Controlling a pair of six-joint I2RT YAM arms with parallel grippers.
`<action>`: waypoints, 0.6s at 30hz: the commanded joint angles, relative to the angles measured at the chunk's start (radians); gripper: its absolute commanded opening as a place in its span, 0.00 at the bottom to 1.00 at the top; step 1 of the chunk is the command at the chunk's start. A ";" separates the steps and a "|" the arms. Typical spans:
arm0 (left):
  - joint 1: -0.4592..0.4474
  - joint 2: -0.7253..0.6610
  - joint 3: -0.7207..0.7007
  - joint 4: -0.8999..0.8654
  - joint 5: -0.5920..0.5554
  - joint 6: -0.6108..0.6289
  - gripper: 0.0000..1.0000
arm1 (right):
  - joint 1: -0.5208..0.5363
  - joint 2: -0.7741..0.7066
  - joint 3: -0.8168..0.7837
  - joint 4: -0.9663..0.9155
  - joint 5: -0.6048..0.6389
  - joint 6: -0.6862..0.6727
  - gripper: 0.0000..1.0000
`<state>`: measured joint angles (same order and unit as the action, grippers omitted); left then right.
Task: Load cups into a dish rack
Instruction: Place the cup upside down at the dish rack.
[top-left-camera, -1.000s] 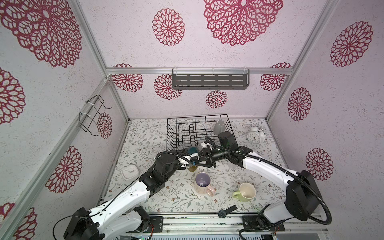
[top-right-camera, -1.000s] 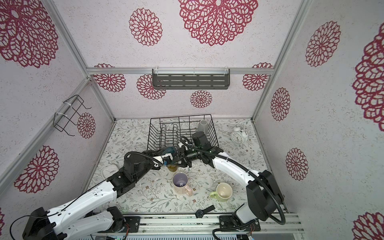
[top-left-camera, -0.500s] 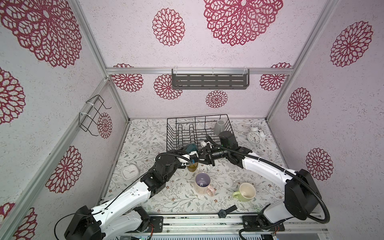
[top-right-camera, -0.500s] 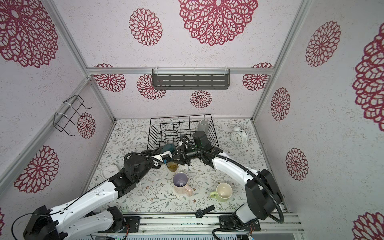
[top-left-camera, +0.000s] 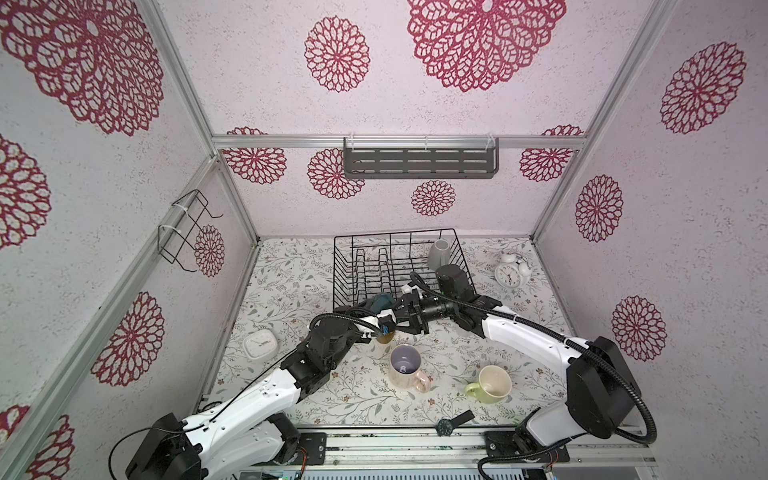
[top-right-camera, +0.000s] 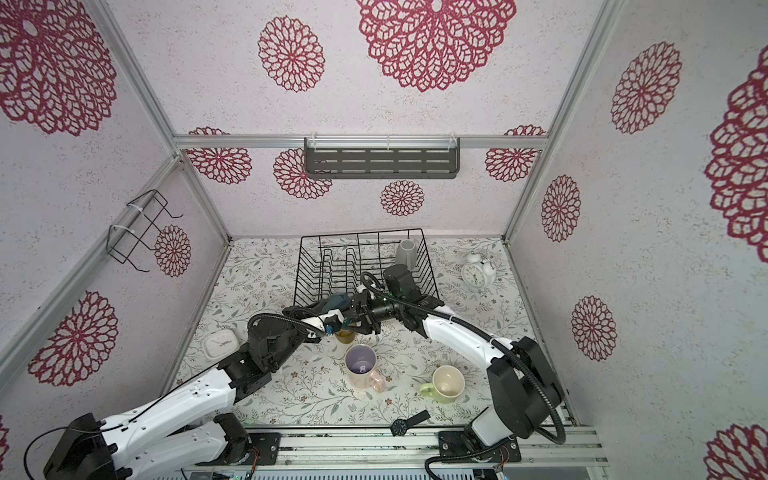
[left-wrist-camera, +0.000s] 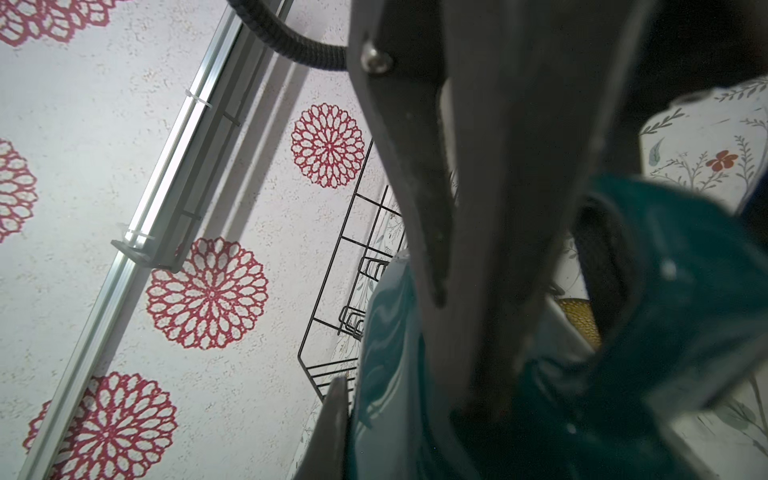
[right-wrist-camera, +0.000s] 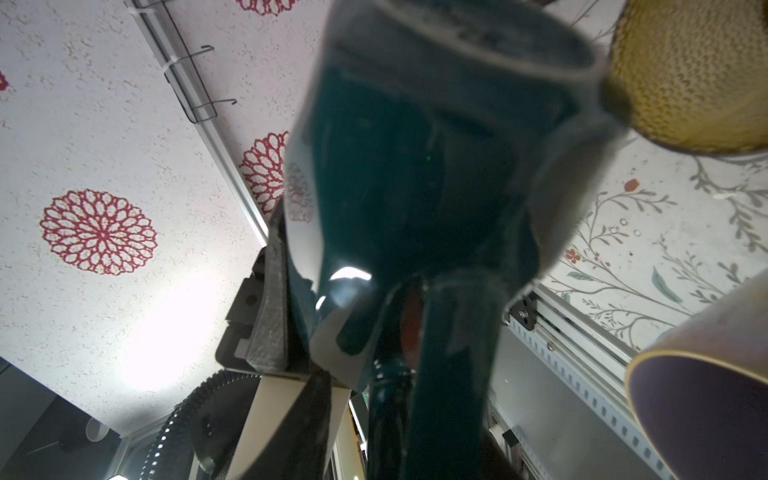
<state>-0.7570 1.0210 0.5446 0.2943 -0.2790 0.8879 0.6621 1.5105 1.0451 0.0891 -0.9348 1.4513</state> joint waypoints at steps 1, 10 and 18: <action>-0.018 -0.010 0.014 0.206 0.018 0.017 0.00 | -0.013 -0.006 -0.010 0.079 0.031 0.056 0.39; -0.016 0.023 -0.006 0.268 0.008 0.020 0.00 | -0.027 -0.019 -0.022 0.153 0.044 0.122 0.03; -0.016 0.044 0.005 0.249 -0.015 0.005 0.34 | -0.033 -0.022 0.027 0.104 0.061 0.027 0.00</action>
<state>-0.7567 1.0698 0.5209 0.4397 -0.3161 0.9073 0.6369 1.5101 1.0180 0.1593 -0.9100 1.5433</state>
